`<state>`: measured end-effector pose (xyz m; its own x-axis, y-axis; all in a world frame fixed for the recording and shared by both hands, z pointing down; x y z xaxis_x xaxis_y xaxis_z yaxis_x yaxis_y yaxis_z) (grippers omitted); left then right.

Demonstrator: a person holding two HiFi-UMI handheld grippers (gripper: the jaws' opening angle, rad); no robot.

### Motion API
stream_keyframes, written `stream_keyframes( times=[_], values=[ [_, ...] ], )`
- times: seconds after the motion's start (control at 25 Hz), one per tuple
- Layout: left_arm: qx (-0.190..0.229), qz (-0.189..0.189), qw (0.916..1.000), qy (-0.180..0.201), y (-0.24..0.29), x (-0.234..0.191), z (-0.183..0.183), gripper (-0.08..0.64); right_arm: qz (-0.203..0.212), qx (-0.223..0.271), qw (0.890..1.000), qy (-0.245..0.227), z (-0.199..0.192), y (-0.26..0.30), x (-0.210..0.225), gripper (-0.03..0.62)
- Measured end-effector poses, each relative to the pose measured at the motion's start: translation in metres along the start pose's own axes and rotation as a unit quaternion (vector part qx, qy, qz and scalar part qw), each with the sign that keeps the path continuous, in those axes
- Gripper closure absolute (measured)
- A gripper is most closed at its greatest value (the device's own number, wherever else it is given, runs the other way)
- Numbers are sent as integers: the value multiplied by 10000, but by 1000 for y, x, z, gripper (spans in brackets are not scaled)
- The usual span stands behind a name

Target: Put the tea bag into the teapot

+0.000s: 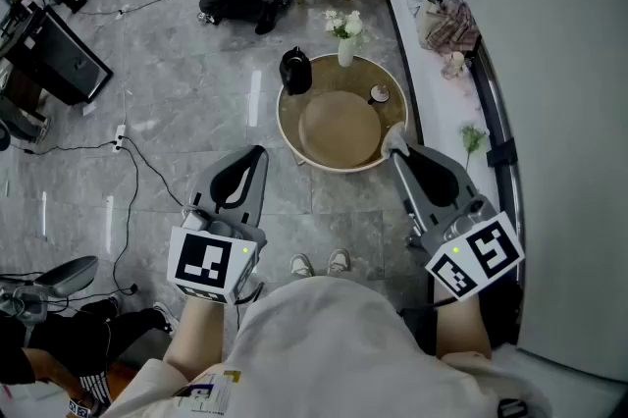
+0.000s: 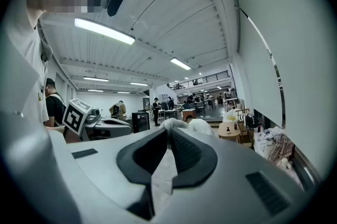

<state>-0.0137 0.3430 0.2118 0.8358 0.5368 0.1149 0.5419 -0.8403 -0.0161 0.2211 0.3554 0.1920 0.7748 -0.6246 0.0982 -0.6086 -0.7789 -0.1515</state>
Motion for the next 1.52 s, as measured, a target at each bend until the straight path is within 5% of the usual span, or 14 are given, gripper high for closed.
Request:
stream_keyframes(
  times=[1.52],
  values=[
    [-240, 260, 9993, 102, 14, 56, -15, 552, 251, -209, 9990, 308, -10, -34, 43, 565]
  ],
)
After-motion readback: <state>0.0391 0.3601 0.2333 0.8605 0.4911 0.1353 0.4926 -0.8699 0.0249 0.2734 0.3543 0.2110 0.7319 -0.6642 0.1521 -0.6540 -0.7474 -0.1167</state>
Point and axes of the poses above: the fingertips, and each gripper's own axes: y forward along the fingers, x to its right, z out of its top, the point moved 6 cm from there along -y, backward along the fingers, and after that the axes turned 13 degrees about x, right-handed, at the moved point
